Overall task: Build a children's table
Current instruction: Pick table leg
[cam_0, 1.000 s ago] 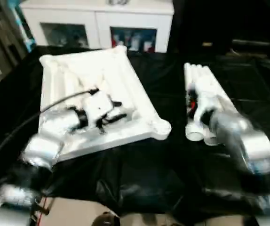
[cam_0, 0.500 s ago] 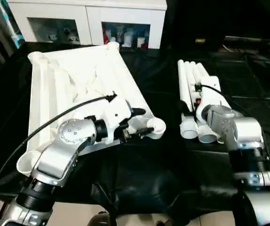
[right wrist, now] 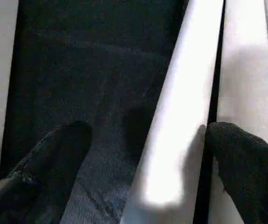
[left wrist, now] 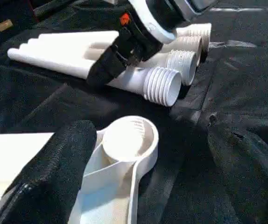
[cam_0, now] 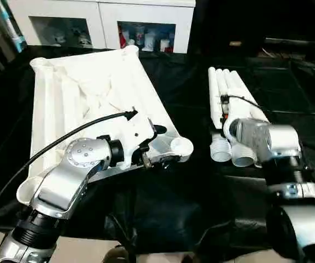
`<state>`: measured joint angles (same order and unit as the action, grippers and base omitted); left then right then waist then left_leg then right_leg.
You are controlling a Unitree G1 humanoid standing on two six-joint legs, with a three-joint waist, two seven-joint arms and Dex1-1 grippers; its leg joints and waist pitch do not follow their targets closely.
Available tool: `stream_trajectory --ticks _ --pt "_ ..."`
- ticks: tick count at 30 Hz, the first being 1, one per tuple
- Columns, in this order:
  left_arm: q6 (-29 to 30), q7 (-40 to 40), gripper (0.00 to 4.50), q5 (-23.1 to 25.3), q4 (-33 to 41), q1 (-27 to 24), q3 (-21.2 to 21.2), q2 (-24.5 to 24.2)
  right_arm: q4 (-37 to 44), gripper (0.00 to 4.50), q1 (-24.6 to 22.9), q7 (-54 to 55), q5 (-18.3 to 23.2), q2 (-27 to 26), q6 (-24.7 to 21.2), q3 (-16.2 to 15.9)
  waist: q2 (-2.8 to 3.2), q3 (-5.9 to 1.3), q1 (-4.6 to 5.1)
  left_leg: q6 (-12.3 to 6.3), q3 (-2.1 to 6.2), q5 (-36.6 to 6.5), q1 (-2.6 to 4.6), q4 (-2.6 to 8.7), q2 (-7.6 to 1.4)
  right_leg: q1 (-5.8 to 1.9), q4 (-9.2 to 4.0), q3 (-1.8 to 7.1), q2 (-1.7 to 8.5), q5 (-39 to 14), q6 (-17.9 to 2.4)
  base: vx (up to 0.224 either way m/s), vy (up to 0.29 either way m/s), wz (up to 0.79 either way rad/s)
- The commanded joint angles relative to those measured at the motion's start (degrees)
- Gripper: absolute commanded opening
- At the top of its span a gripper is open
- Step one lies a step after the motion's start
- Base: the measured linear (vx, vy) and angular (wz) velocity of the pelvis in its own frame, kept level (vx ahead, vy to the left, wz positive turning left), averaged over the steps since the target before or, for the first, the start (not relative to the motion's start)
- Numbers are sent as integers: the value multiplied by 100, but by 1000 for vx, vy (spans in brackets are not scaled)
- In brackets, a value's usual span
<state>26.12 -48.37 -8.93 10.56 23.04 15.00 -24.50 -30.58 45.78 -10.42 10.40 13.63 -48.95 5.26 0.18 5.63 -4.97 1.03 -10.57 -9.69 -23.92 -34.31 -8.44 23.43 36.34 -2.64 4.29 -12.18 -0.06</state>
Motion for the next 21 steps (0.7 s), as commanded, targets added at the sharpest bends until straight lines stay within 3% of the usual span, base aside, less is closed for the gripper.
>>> stream_trajectory --ticks 1,14,15,19,20,21 --pt "65 -26 444 -9 202 59 51 -61 -229 450 138 -95 -4 27 39 46 -37 -383 16 -69 150 -493 225 421 -431 -272 -345 273 435 173 -1447 0 0 0" --pt "203 -170 444 -82 364 73 90 -195 -1028 450 580 -383 -52 117 -422 -131 -58 -403 11 -67 136 -368 234 401 -431 -284 -317 268 443 255 -1569 0 0 0" --pt "216 -174 450 -87 382 75 90 -200 -1121 420 617 -401 -64 118 -420 -139 -75 -407 7 -77 133 -347 226 398 -432 -294 -314 270 448 271 -1585 0 0 0" --pt "261 -193 450 -108 463 81 100 -240 -1416 398 727 -373 -94 124 -455 -124 -65 -413 1 -85 127 -292 229 388 -432 -290 -305 267 441 339 -1604 0 0 0" --pt "276 -199 450 -114 481 89 102 -250 -1505 386 765 -384 -95 127 -469 -123 -117 -433 -1 -107 119 -273 233 385 -436 -305 -304 265 441 360 -1606 0 0 0" --pt "282 -202 450 -114 487 91 103 -253 -1539 378 781 -395 -95 128 -479 -125 -97 -432 -9 -123 125 -241 224 380 -434 -306 -292 265 454 356 -1620 0 0 0"
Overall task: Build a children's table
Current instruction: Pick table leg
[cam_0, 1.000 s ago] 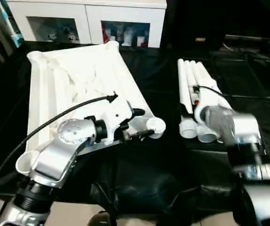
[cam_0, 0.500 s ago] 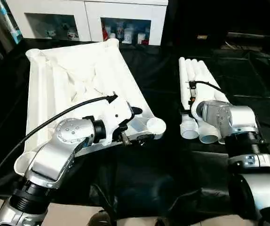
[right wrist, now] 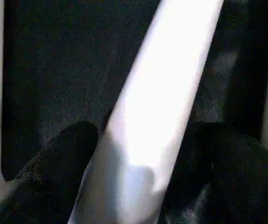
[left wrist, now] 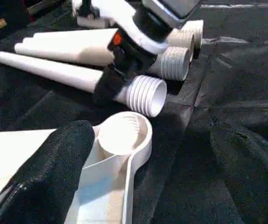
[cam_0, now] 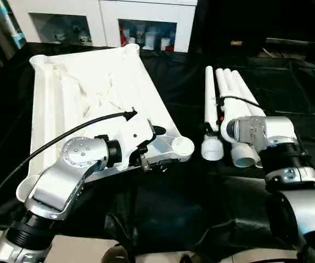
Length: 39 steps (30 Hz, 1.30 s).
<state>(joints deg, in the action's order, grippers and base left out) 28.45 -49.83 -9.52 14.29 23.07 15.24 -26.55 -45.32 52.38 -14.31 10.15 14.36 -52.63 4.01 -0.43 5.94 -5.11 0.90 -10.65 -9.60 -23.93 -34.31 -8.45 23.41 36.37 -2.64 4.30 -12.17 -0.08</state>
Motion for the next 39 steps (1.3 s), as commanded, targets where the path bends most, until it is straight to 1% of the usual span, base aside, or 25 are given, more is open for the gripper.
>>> stream_trajectory --ticks 1,3,4,5,7,8,10,13,14,17,18,20,21,24,27,28,29,30,31,32,33,34,35,37,39 --pt "61 -61 450 -52 124 91 78 -51 -113 378 145 -23 -70 58 -122 -5 -29 -461 4 -109 130 -255 224 381 -430 -296 -297 262 443 325 -1615 0 0 0" --pt "77 -69 450 -49 143 95 74 -59 -191 359 181 -35 -81 59 -122 -14 -29 -460 5 -99 130 -272 224 382 -432 -296 -297 262 441 303 -1602 0 0 0" --pt "81 -70 450 -49 143 100 72 -60 -273 359 216 -40 -88 59 -91 -12 -62 -471 10 -101 125 -263 224 379 -431 -302 -295 261 437 306 -1594 0 0 0" --pt "87 -68 450 -50 146 107 67 -61 -345 337 247 -38 -82 54 -65 8 -47 -470 7 -97 125 -269 224 374 -428 -298 -294 263 449 286 -1608 0 0 0" --pt "92 -58 450 -52 152 115 59 -60 -419 335 279 -33 -71 48 -35 31 -47 -466 0 -77 124 -322 223 378 -432 -296 -302 267 453 211 -1579 0 0 0" --pt "97 -22 450 -62 157 126 33 -37 -490 324 307 -6 -41 35 8 91 -62 -468 2 -58 122 -328 225 378 -433 -296 -301 266 446 216 -1568 0 0 0" --pt "97 7 450 -79 156 137 12 -19 -549 297 333 9 -29 29 42 127 -53 -476 -1 -29 123 -372 229 375 -433 -295 -298 266 451 179 -1568 0 0 0" --pt "69 83 450 -98 109 183 -32 37 -609 284 365 53 48 25 78 273 -46 -475 -4 0 123 -412 233 375 -437 -289 -300 269 447 135 -1561 0 0 0" --pt "57 103 450 -93 76 204 -40 56 -631 262 376 65 88 21 96 353 -46 -479 -8 12 119 -417 234 371 -432 -289 -295 269 441 159 -1566 0 0 0" --pt "80 141 450 -96 -50 265 -61 107 -698 249 406 143 252 4 119 622 -55 -494 -14 11 117 -412 227 362 -427 -303 -288 271 451 204 -1577 0 0 0" --pt "96 151 450 -106 -83 278 -69 121 -726 230 416 165 296 0 131 684 -46 -499 -18 7 117 -414 222 359 -425 -306 -286 266 448 202 -1584 0 0 0" --pt "100 282 450 -161 -275 363 -161 289 -690 218 383 184 422 13 149 854 -41 -524 -24 -7 114 -361 221 346 -418 -318 -275 262 442 299 -1585 0 0 0" --pt "97 294 450 -162 -284 368 -168 299 -687 212 382 185 425 13 150 859 -46 -522 -22 -11 108 -354 219 345 -414 -314 -278 265 439 320 -1588 0 0 0" --pt "-13 871 450 -264 -643 641 -546 775 -455 192 316 169 667 -6 385 1215 -38 -554 -50 -13 106 -406 230 329 -423 -329 -279 264 455 398 -1642 0 0 0" --pt "231 1335 450 -491 -972 1030 -945 1151 -251 190 272 34 932 -1 628 1498 -53 -575 -70 -33 92 -439 230 322 -427 -343 -275 253 454 365 -1637 0 0 0" --pt "231 1335 450 -491 -972 1030 -945 1151 -251 189 272 34 932 -1 628 1498 -61 -574 -72 -43 83 -442 231 316 -422 -339 -277 257 452 374 -1632 0 0 0" --pt "478 1615 450 -709 -1240 1334 -1232 1420 26 188 157 -271 1111 -22 865 1597 -61 -590 -88 -73 83 -377 228 305 -425 -348 -256 249 452 459 -1651 0 0 0" --pt "682 1875 450 -919 -1499 1603 -1488 1682 361 188 -7 -658 1217 -31 987 1544 -82 -589 -105 -137 57 -328 210 283 -406 -362 -260 260 441 613 -1644 0 0 0" --pt "719 1925 450 -957 -1551 1652 -1535 1733 429 188 -42 -738 1231 -35 1009 1527 -63 -607 -143 -160 74 -283 225 270 -413 -360 -250 254 451 704 -1639 0 0 0" --pt "918 2236 450 -1155 -1888 1953 -1789 2036 1022 188 -337 -1341 1332 -51 1081 1307 -102 -626 -170 -299 71 -159 216 263 -407 -372 -240 244 442 849 -1683 0 0 0" --pt "918 2236 450 -1155 -1888 1953 -1789 2036 1022 188 -337 -1341 1332 -51 1081 1307 -96 -631 -206 -338 72 -159 222 251 -410 -370 -240 246 446 907 -1674 0 0 0" --pt "938 2363 450 -1221 -2061 2082 -1878 2161 1415 188 -519 -1665 1460 -63 1059 1199 -101 -638 -199 -382 87 -148 218 250 -429 -376 -234 248 465 945 -1697 0 0 0" --pt "960 2467 450 -1279 -2209 2191 -1950 2264 1751 188 -676 -1920 1586 -65 1029 1107 -120 -636 -228 -478 86 -137 202 239 -412 -390 -240 242 456 966 -1667 0 0 0" --pt "860 2711 450 -1331 -2646 2462 -2089 2474 2597 188 -1084 -2399 1900 -70 1065 932 -128 -652 -266 -568 96 -129 206 230 -429 -385 -248 240 479 892 -1652 0 0 0" --pt "827 2824 450 -1413 -2849 2602 -2208 2612 2931 188 -1264 -2574 2036 -56 1070 854 -130 -646 -306 -579 115 -184 212 239 -447 -374 -272 234 489 601 -1601 0 0 0"
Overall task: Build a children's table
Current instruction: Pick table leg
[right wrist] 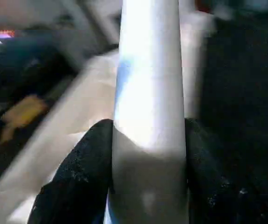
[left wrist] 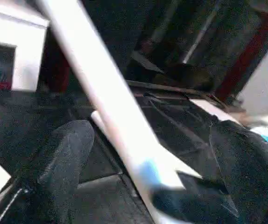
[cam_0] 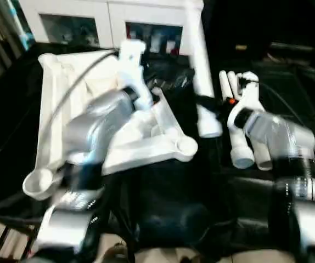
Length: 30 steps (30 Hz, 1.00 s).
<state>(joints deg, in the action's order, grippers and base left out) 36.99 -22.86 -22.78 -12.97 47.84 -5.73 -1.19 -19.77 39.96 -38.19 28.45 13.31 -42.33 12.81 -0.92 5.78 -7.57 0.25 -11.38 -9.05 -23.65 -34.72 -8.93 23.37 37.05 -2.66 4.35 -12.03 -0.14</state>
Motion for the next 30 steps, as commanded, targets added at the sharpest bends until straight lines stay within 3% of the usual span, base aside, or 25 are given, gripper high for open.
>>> stream_trajectory --ticks 1,3,9,16,17,22,23,30 --pt "-27 128 450 -88 -123 125 -111 76 376 188 -22 -186 206 49 39 -25 -86 -623 -47 -493 193 -267 174 291 -399 -369 -347 232 488 481 -1608 0 0 0" --pt "121 145 450 -342 -280 299 -305 253 761 188 -219 -474 425 93 -38 -78 -74 -605 -108 -402 175 -400 197 287 -401 -347 -388 241 487 180 -1597 0 0 0" --pt "459 237 450 -1016 -442 584 -765 579 1305 188 -508 -847 592 191 -160 -206 -63 -588 -143 -338 203 -544 182 296 -409 -314 -412 221 507 -74 -1621 0 0 0" --pt "641 131 411 -1269 -240 525 -799 651 1449 188 -590 -877 643 285 -183 -337 -79 -549 -141 -68 224 -990 190 348 -424 -274 -515 229 517 -996 -1256 0 0 0" --pt "668 149 387 -1285 -220 518 -788 646 1446 188 -590 -883 620 291 -175 -363 -79 -551 -141 -46 223 -1013 191 350 -422 -273 -519 229 518 -1047 -1231 0 0 0" --pt "713 341 354 -1112 -190 462 -608 605 1383 188 -537 -814 412 317 -80 -533 -83 -549 -138 3 231 -990 177 360 -417 -260 -530 239 515 -1113 -1075 0 0 0" --pt "697 436 326 -1050 -211 458 -584 612 1386 188 -528 -798 370 323 -51 -575 -74 -559 -141 2 232 -948 180 358 -421 -256 -522 241 513 -1027 -1054 0 0 0" --pt "608 1027 275 -1012 -323 514 -813 787 1426 188 -505 -661 212 334 51 -736 -79 -575 -136 -119 224 -719 163 334 -412 -272 -476 232 500 -495 -1189 0 0 0"
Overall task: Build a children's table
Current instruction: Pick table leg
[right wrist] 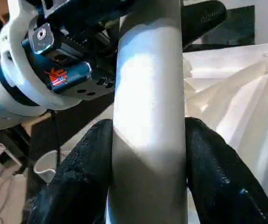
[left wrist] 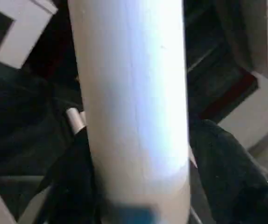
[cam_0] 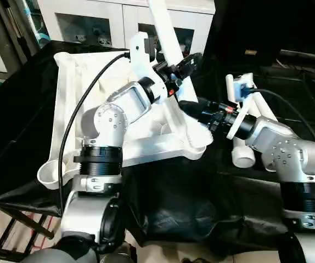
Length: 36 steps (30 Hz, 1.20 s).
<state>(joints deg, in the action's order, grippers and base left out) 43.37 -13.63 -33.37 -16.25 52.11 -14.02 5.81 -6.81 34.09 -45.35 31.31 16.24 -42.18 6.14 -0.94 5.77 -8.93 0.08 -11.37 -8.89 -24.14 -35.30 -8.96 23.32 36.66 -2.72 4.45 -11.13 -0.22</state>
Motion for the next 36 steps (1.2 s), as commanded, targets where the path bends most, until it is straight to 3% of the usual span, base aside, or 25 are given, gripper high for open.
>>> stream_trajectory --ticks 1,9,13,15,16,18,19,20,21,25,34,36 --pt "-16 182 267 21 1 94 -28 114 123 188 88 77 -91 43 50 -88 -74 -573 -4 -120 221 -727 212 389 -406 -269 -442 239 494 -564 -1194 0 0 0" --pt "4 598 201 112 49 76 -11 192 57 188 133 196 -262 34 213 -201 -72 -564 -1 -110 228 -828 217 396 -412 -268 -464 239 491 -741 -1170 0 0 0" --pt "2 611 191 154 83 57 73 177 79 188 156 305 -383 49 335 -292 -78 -568 0 -102 227 -824 214 396 -410 -270 -463 238 491 -749 -1159 0 0 0" --pt "-52 390 188 169 126 45 189 111 56 243 192 323 -198 -1 197 -144 -77 -590 -5 -109 227 -778 222 388 -412 -276 -452 236 495 -685 -1167 0 0 0" --pt "-65 294 188 171 145 47 239 78 41 257 212 322 -122 -6 131 -79 -102 -596 -3 -140 219 -745 222 385 -409 -275 -454 236 492 -669 -1178 0 0 0" --pt "-181 -104 188 218 237 57 452 -65 97 264 209 167 35 93 -44 -18 -94 -599 -20 -179 216 -694 231 379 -399 -270 -460 234 485 -684 -1169 0 0 0" --pt "-182 -419 187 181 297 85 585 -164 150 291 180 19 41 216 -87 -68 -84 -601 -28 -175 212 -663 228 377 -407 -268 -443 237 487 -681 -1168 0 0 0" --pt "-179 -438 186 176 300 87 592 -169 152 299 178 11 39 224 -89 -72 -117 -608 -31 -174 203 -657 234 373 -412 -274 -442 234 489 -677 -1170 0 0 0" --pt "-141 -563 186 134 317 105 634 -205 163 299 166 -39 16 277 -89 -108 -89 -607 -47 -152 207 -601 226 372 -423 -266 -422 236 496 -606 -1185 0 0 0" --pt "67 -1427 186 20 561 106 1094 -522 233 318 100 -491 70 632 -193 -249 -106 -602 -66 -125 194 -659 231 372 -419 -266 -422 243 494 -672 -1165 0 0 0" --pt "283 -2295 186 -354 806 144 1286 -736 422 329 10 -1375 236 1156 -201 -519 -114 -604 -81 -143 195 -716 221 346 -417 -278 -413 238 503 -727 -1280 0 0 0" --pt "289 -2354 186 -395 811 162 1262 -728 482 295 -23 -1485 277 1202 -256 -559 -124 -604 -90 -151 193 -709 220 340 -418 -278 -411 239 506 -777 -1273 0 0 0"
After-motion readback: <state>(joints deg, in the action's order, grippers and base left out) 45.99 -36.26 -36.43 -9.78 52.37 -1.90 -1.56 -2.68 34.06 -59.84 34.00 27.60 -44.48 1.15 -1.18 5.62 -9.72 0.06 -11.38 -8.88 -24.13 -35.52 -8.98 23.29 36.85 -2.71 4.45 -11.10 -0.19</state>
